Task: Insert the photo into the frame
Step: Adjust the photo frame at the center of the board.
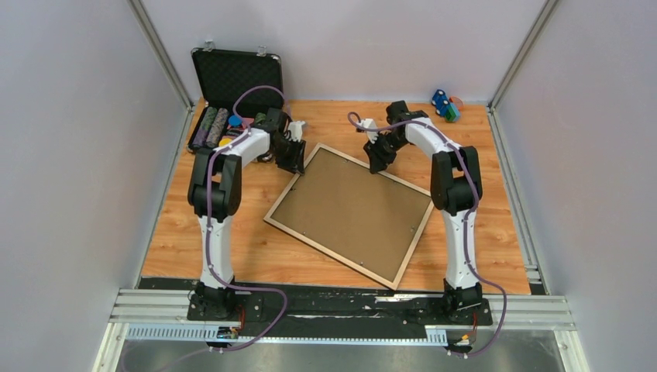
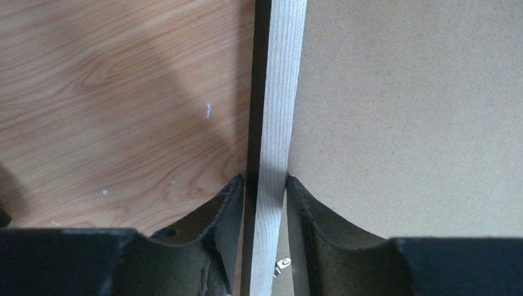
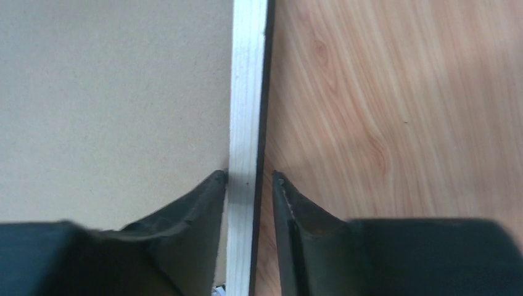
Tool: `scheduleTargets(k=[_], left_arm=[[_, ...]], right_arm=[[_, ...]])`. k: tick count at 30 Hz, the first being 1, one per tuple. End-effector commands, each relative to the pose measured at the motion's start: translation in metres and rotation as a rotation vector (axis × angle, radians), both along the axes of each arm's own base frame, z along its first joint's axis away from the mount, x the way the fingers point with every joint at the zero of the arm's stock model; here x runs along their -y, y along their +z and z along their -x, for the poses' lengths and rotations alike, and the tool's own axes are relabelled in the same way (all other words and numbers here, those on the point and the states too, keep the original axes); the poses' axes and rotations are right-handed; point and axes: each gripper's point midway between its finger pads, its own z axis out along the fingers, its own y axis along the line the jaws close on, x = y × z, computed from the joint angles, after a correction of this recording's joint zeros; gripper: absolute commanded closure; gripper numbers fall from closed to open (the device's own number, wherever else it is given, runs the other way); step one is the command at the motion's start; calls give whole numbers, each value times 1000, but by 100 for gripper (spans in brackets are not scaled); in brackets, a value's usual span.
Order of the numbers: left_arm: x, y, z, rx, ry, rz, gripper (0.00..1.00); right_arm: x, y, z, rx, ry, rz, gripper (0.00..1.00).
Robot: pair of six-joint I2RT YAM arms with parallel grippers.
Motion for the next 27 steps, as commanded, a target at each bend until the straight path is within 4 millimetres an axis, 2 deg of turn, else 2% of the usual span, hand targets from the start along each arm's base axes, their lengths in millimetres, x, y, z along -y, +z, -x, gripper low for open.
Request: scheduleTargets(k=[1,4,6,9,12,17,18,21,24,27], left_arm=[[-2,-3,4,9,33,-16,63],[-4,-3,7,21,47,-19,73],[-5,-3,8,21,60,-17,90],[-5,-4,10,17,71,-13,96],[-5,-7,12,4,92,-6,100],[-4,-15,18,-33,119,5,100],[-5,-17,20,-38,130,9,100],[-5,-17,21,-34,143,25,100],[-6,-16,24,-35,154,32,100],[-7,-12,25,-20,161,37,100]], right_arm=[[0,4,-22,54,-97,2,55],[7,17,-31,92,-191,13,46],[14,32,-37,111,-267,8,40],[30,56,-39,102,-406,-23,37],[55,76,-30,86,-542,-37,35],[112,75,20,41,-737,6,34],[122,83,31,47,-769,-5,34],[149,79,64,2,-851,-17,35],[162,65,95,-48,-901,-6,36],[163,52,120,-111,-928,-18,37]])
